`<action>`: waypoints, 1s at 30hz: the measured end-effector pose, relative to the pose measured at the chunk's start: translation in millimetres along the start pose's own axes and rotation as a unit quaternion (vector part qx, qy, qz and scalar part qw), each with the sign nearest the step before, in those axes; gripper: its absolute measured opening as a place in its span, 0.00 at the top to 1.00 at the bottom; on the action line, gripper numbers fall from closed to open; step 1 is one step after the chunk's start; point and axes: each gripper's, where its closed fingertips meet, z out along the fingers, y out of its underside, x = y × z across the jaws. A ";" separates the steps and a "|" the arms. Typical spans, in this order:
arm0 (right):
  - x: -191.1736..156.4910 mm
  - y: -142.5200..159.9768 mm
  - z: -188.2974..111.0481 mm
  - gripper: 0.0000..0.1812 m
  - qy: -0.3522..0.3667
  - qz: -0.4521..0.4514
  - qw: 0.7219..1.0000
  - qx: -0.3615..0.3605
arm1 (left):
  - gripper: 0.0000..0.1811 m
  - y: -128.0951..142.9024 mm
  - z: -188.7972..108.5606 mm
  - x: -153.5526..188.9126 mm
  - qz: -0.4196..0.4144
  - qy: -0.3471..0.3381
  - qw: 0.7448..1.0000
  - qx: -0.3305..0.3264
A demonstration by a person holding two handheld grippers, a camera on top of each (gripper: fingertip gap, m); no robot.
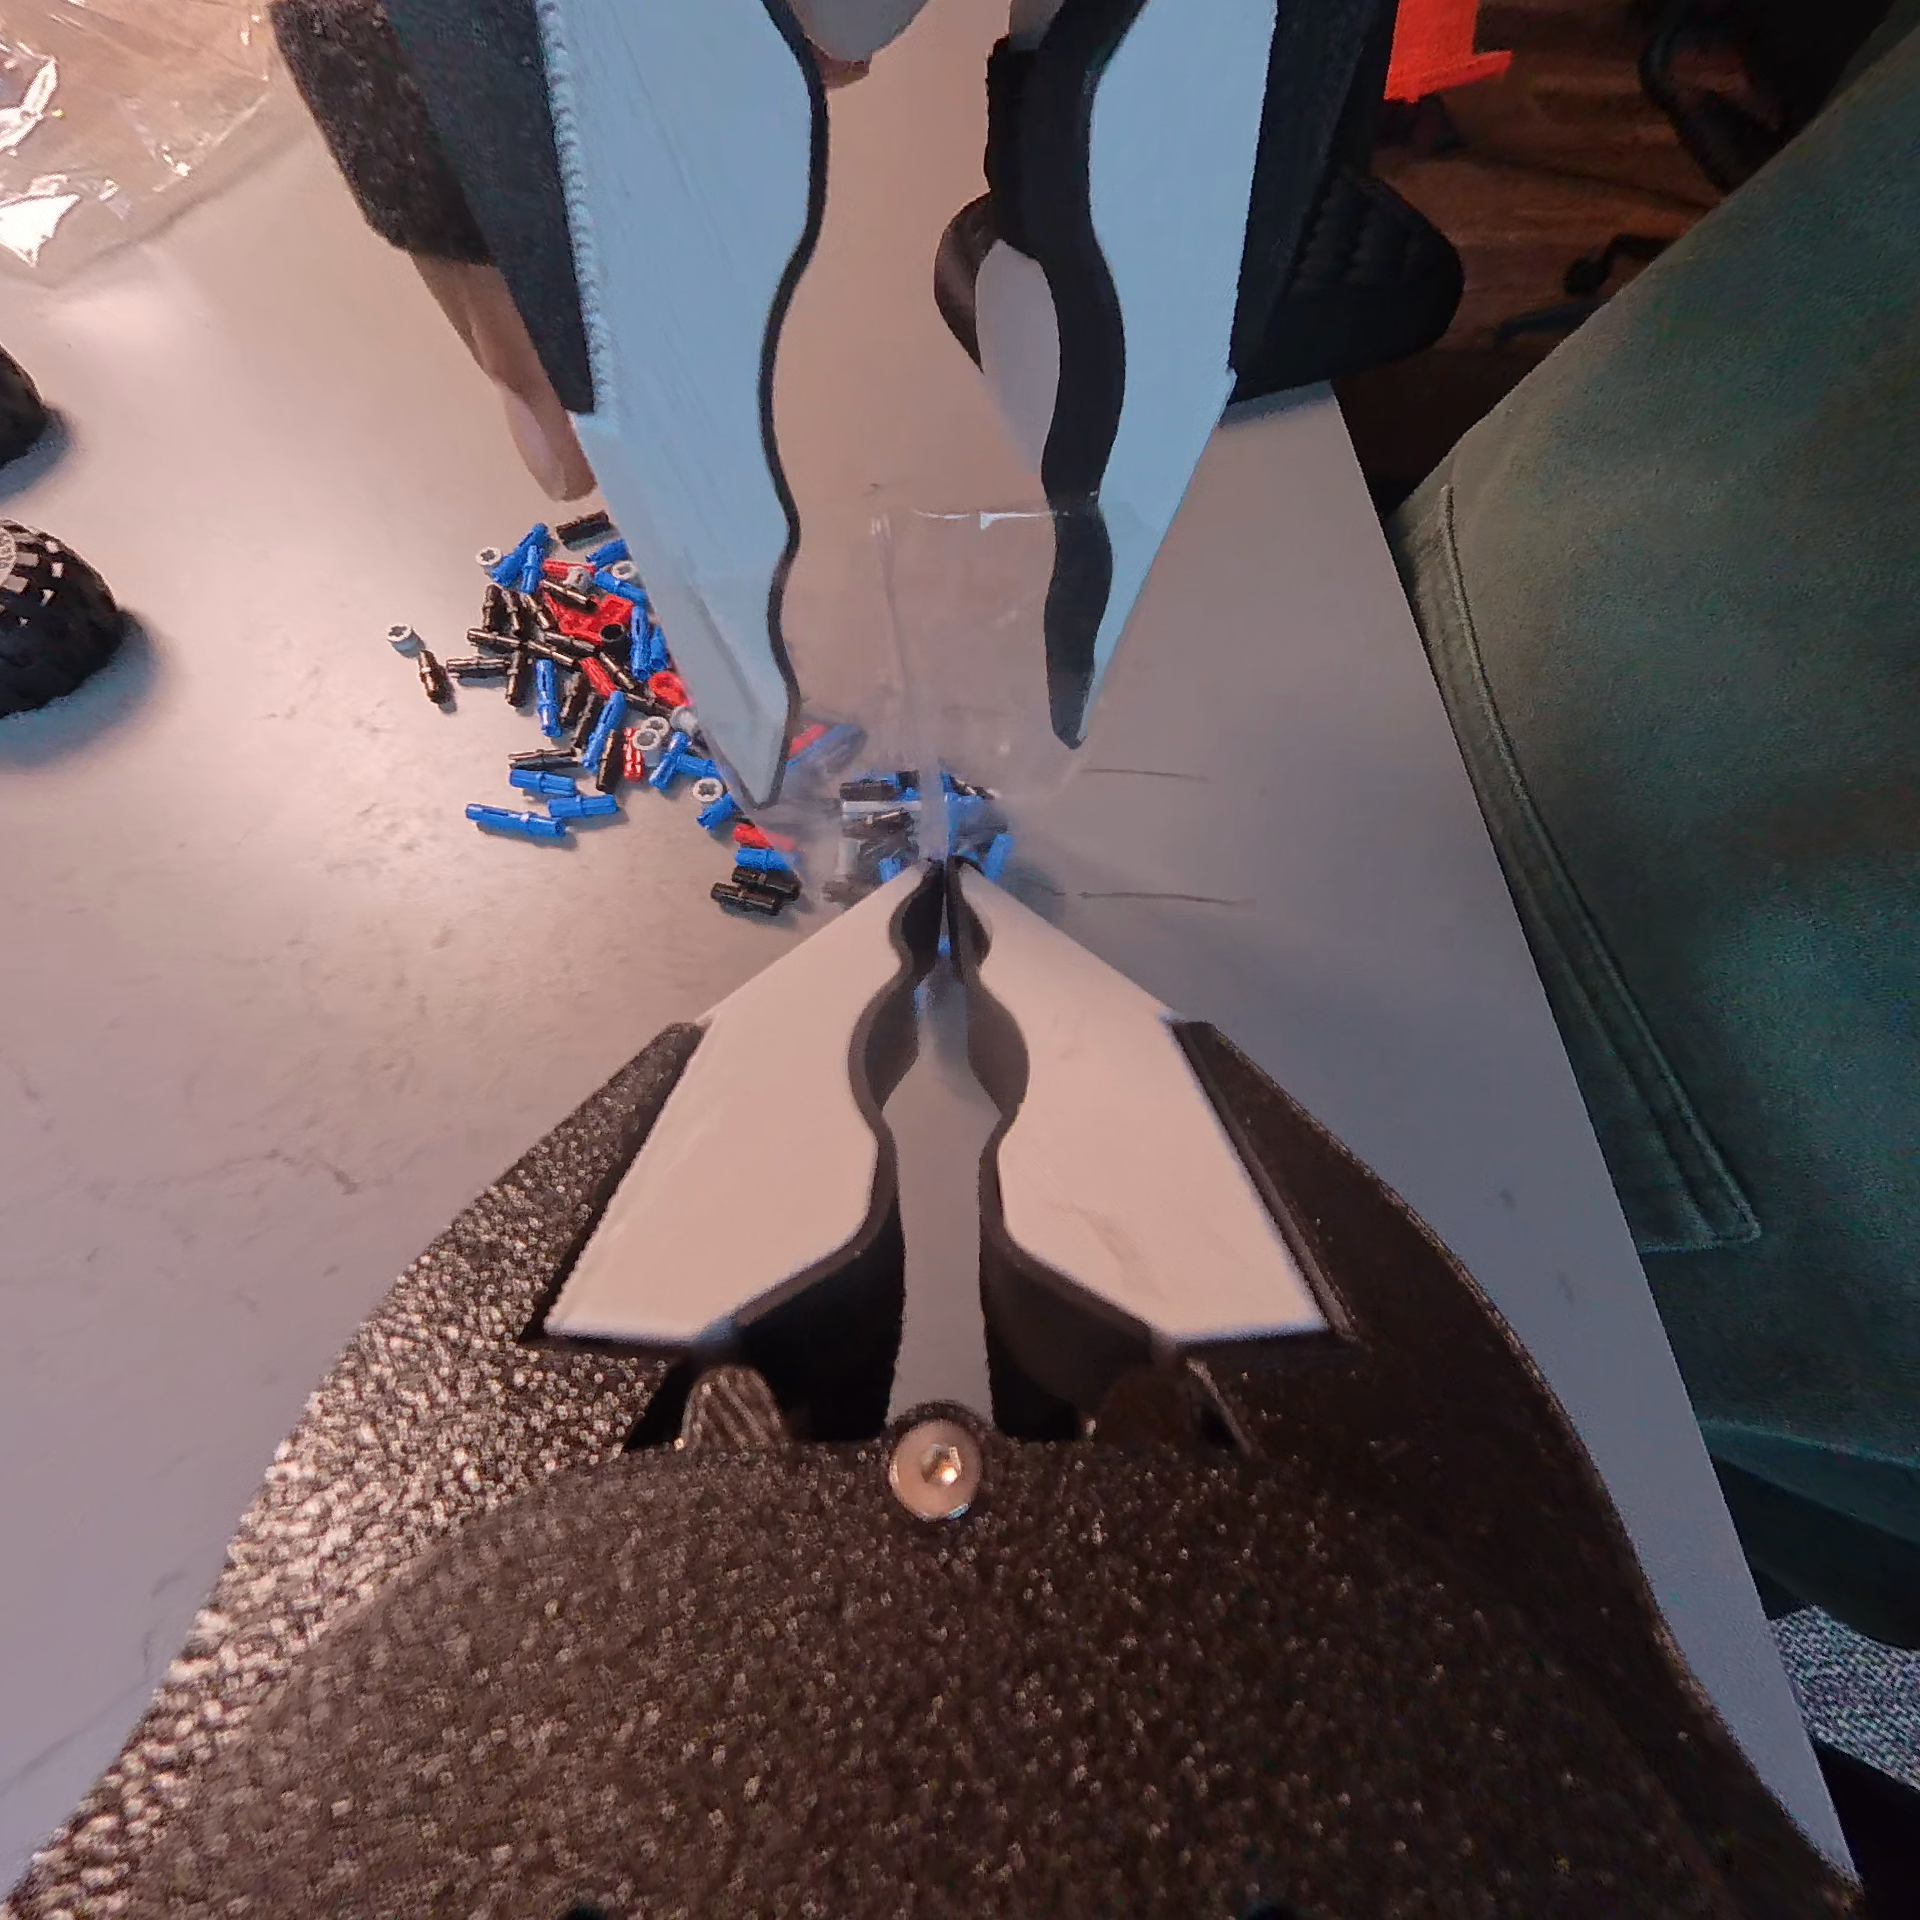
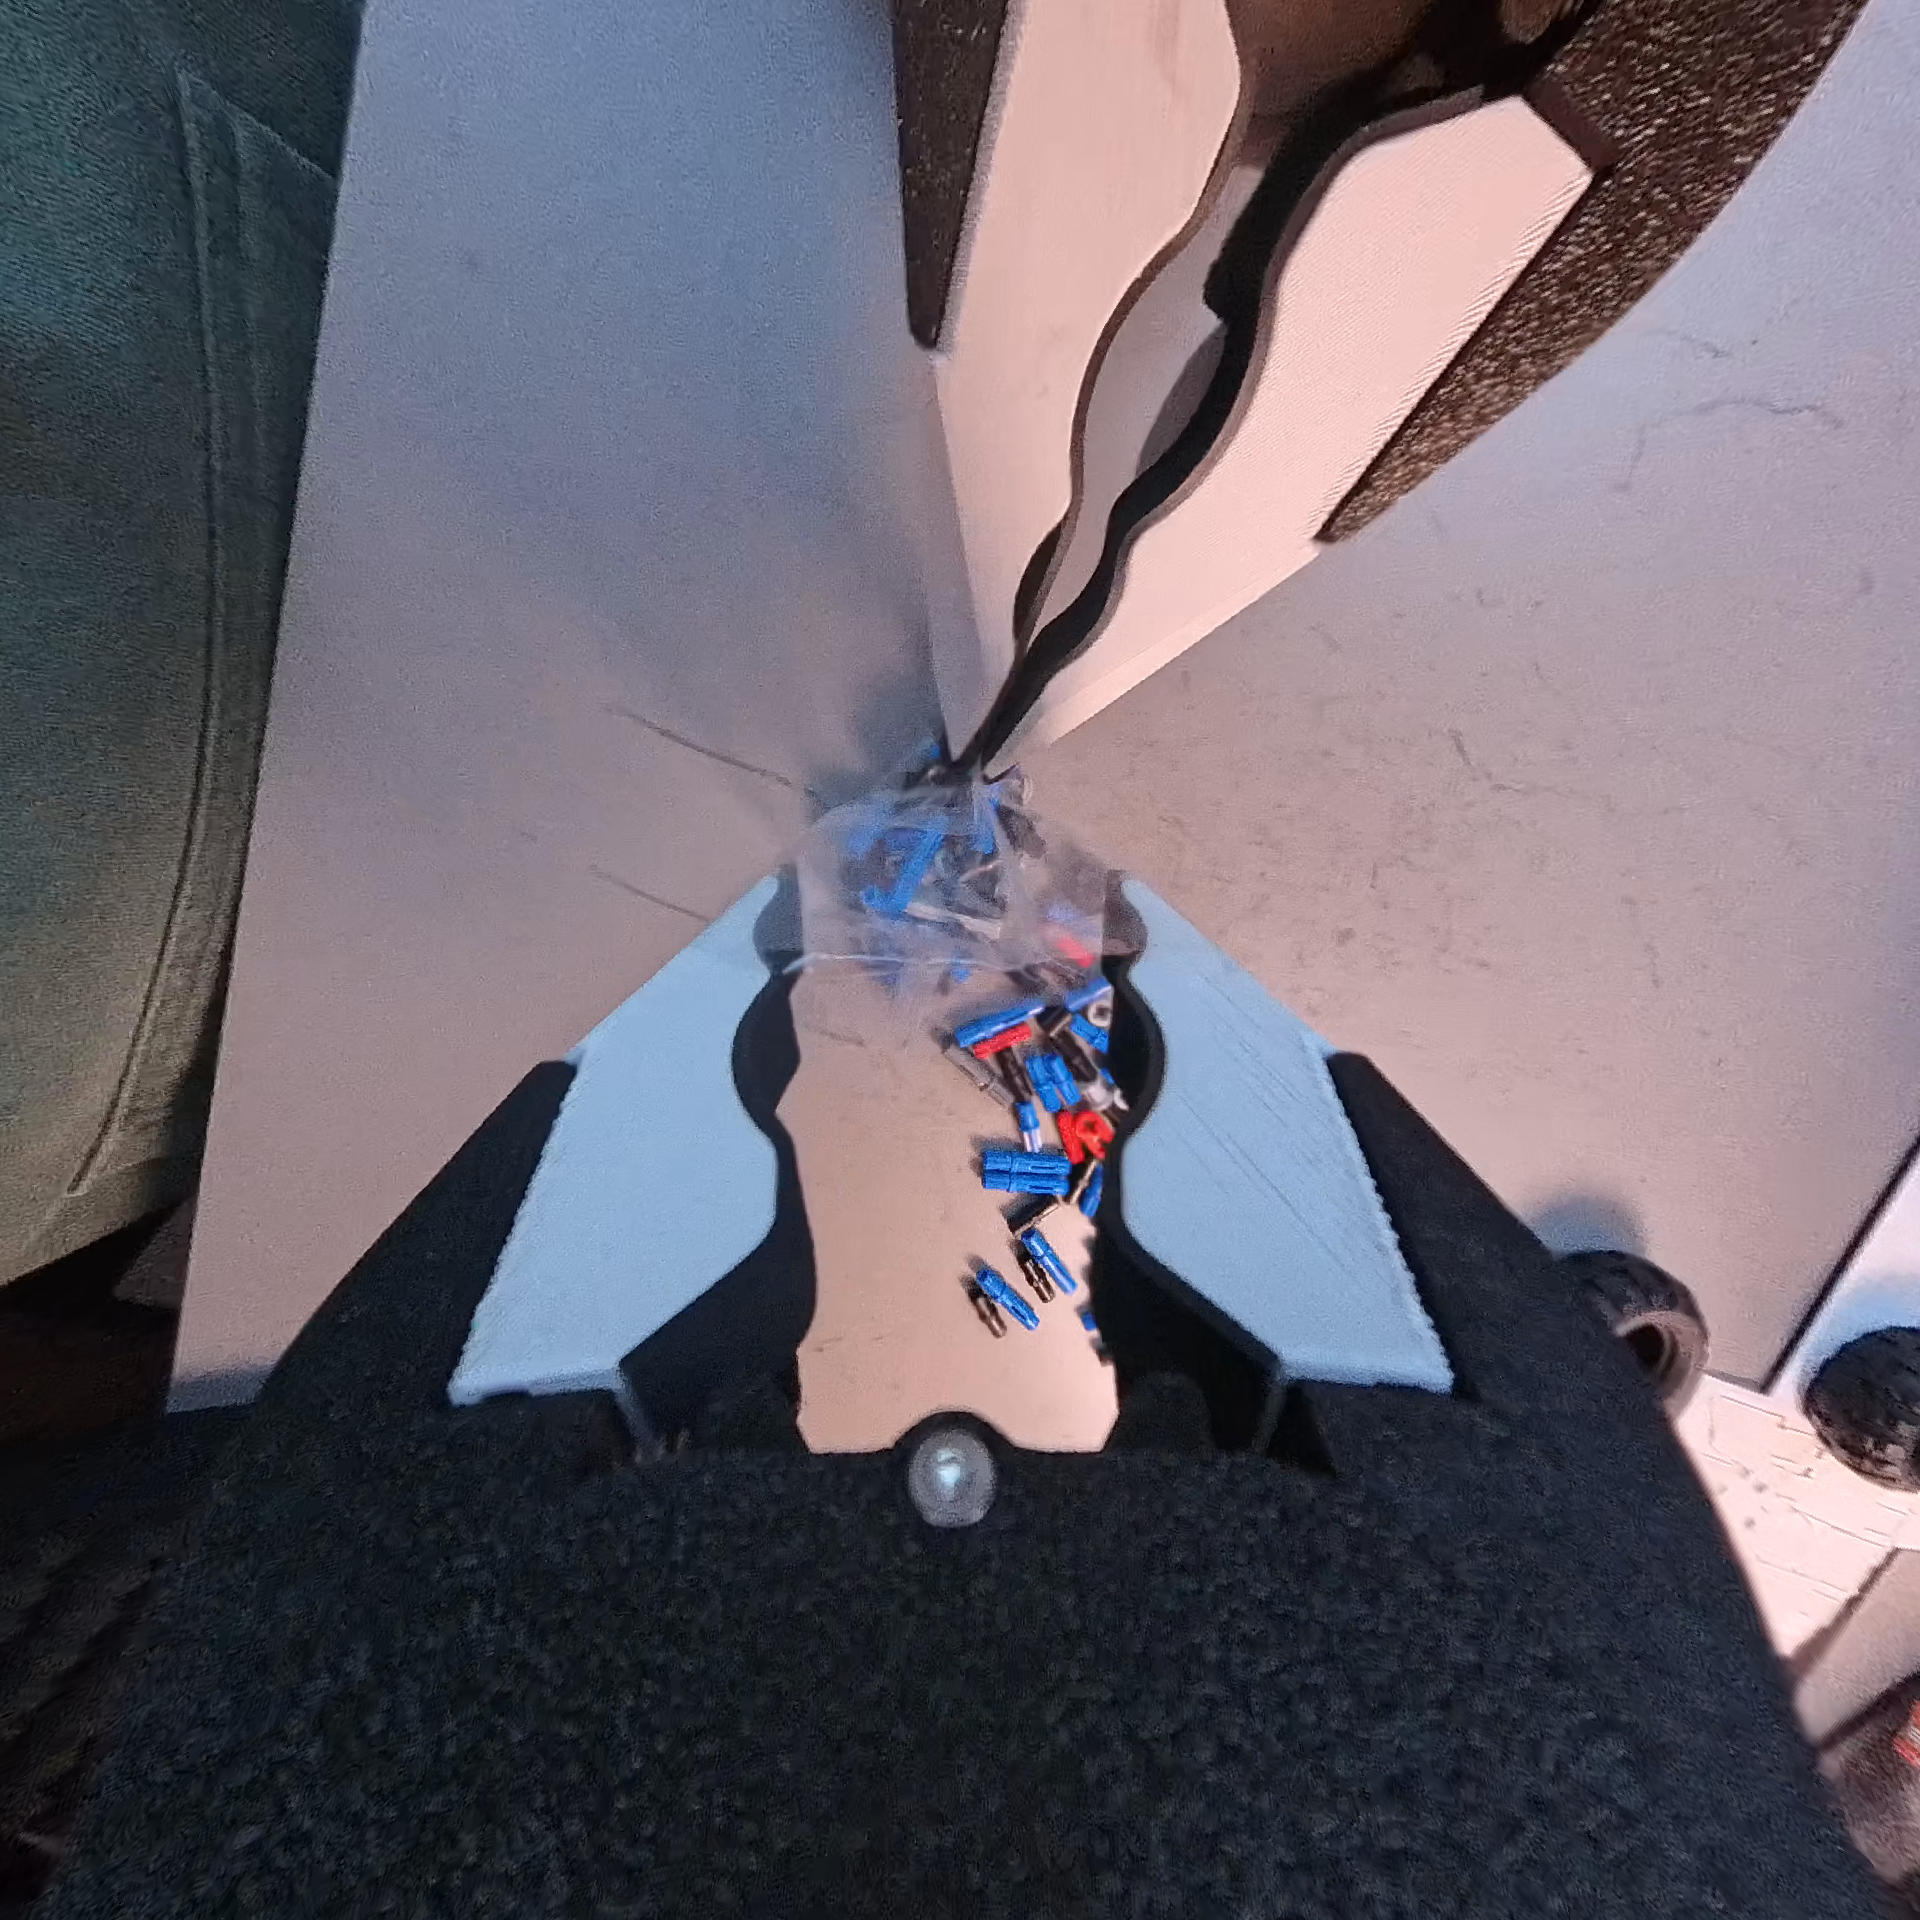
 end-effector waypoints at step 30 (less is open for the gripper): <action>0.3 68.2 24.7 0.94 -0.004 0.088 0.984 0.155 | 0.97 7.2 -17.1 -4.6 -0.006 0.006 1.000 0.004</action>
